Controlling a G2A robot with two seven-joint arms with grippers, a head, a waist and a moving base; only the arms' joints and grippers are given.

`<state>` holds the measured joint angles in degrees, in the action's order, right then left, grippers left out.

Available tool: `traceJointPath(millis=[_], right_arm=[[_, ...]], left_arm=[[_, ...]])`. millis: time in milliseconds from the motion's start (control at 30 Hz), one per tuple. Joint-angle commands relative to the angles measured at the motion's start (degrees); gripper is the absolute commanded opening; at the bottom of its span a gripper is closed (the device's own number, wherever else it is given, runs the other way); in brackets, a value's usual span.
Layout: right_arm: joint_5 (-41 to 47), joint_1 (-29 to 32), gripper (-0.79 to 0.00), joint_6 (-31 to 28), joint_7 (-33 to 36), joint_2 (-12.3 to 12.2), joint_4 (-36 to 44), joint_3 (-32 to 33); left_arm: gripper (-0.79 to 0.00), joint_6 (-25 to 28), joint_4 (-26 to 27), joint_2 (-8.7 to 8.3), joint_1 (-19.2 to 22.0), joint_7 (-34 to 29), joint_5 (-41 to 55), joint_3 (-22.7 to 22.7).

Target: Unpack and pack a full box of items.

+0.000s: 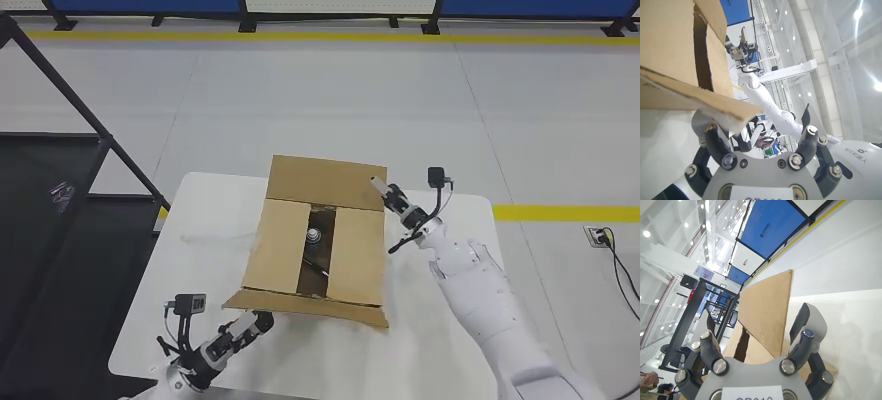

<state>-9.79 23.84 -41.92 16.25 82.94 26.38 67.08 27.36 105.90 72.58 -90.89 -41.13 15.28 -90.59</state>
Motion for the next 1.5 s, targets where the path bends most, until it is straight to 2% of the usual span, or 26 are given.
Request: traceJointPath(millis=[0,200,500,800,967,1167,1333,1467], right_arm=[[0.8,-0.4,0.0,-1.9,1.6,-0.2,-0.7,0.3],[4.1,-0.8,0.0,-8.3,7.3,-0.6,-0.5,1.2],[8.2,0.4,0.0,-14.2,14.2,-2.0,2.7,3.0],[11.8,4.6,0.0,-16.0,25.9,-4.6,13.1,4.7],[11.3,7.7,0.0,-9.5,30.4,-6.2,20.8,5.8],[10.1,11.3,0.0,4.3,35.0,-7.3,31.4,5.3],[8.7,13.1,0.0,13.4,37.3,-7.8,36.2,4.7],[8.2,14.6,0.0,17.6,37.3,-8.1,39.2,4.1]], left_arm=[[0.0,-0.1,0.5,0.0,0.8,1.0,-0.6,0.4],[0.0,-2.1,1.2,0.02,3.8,4.6,-1.4,1.6],[0.0,-5.0,-1.3,0.27,9.0,11.1,-5.4,4.7],[0.0,-9.0,-6.0,0.93,15.8,17.9,-11.6,9.8],[0.0,-11.2,-9.3,1.34,19.7,20.8,-16.5,13.1],[0.0,-12.0,-12.8,1.93,23.5,22.7,-18.5,16.5],[0.0,-12.5,-14.4,2.3,25.6,24.2,-20.8,18.6],[0.0,-13.3,-16.1,2.62,27.2,25.3,-22.4,20.0]])
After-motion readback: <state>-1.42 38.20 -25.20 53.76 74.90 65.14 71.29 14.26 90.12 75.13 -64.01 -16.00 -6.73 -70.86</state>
